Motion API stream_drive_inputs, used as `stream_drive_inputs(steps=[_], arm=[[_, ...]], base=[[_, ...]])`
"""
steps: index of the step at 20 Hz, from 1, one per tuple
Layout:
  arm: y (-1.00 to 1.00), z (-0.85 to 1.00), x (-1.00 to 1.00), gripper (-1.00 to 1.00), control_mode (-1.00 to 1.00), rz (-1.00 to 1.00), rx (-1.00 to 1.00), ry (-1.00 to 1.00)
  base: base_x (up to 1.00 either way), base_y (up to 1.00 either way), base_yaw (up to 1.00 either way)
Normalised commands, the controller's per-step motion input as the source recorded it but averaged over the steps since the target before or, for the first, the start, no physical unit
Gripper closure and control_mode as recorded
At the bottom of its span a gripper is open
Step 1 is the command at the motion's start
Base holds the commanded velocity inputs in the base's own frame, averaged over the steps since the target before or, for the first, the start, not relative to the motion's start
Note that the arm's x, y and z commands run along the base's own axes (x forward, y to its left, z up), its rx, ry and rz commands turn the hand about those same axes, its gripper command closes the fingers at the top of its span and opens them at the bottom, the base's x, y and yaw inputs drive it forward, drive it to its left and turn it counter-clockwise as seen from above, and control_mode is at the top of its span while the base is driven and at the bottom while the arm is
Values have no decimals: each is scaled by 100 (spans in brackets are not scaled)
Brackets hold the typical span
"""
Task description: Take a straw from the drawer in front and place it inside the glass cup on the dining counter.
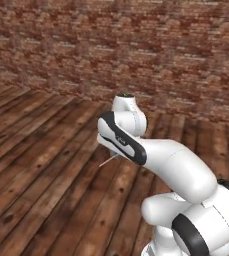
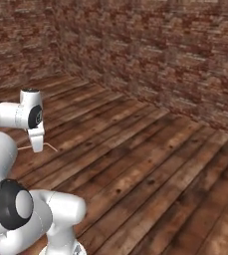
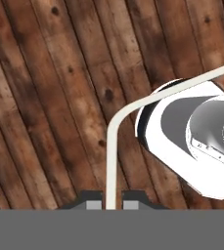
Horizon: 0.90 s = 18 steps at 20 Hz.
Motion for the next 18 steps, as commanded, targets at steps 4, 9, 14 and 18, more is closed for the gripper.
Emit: stream_drive_inputs(steps=[4, 9, 14, 18], arm=[[0, 0, 0, 100, 100, 0, 0, 0], [0, 0, 0, 100, 100, 0, 0, 0], [0, 0, 0, 100, 100, 0, 0, 0], [0, 0, 0, 100, 100, 0, 0, 0]], base=[[100, 0, 26], [100, 0, 28], [91, 0, 41], [94, -1, 44]])
